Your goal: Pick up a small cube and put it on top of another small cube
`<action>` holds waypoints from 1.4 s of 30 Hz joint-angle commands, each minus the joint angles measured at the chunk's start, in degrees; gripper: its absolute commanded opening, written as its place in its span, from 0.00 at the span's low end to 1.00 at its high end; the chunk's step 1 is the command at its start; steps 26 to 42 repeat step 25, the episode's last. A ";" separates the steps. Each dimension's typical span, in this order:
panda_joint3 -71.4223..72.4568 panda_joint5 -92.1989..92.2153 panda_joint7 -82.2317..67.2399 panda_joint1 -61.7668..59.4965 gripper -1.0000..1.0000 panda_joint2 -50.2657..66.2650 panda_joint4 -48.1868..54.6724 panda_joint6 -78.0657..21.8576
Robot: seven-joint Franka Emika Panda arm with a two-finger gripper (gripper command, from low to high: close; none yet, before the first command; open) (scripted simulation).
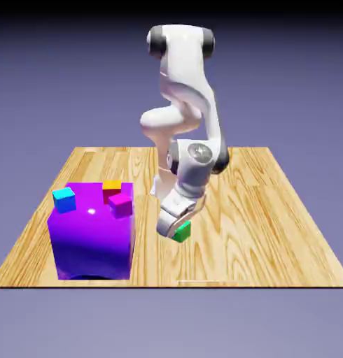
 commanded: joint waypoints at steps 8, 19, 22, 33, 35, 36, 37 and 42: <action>-4.49 -9.48 -15.50 -4.00 0.00 -16.61 4.71 -16.57; -12.04 -15.21 -23.46 -10.76 1.00 -19.38 -1.44 -10.96; -10.63 -14.57 -23.70 -10.28 1.00 -21.08 1.75 -15.94; -8.96 -13.81 -23.98 -9.72 1.00 -23.08 5.53 -21.83; -8.96 -13.81 -23.98 -9.72 1.00 -23.08 5.53 -21.83; -8.96 -13.81 -23.98 -9.72 1.00 -23.08 5.53 -21.83; -8.96 -13.81 -23.98 -9.72 1.00 -23.08 5.53 -21.83; -8.96 -13.81 -23.98 -9.72 1.00 -23.08 5.53 -21.83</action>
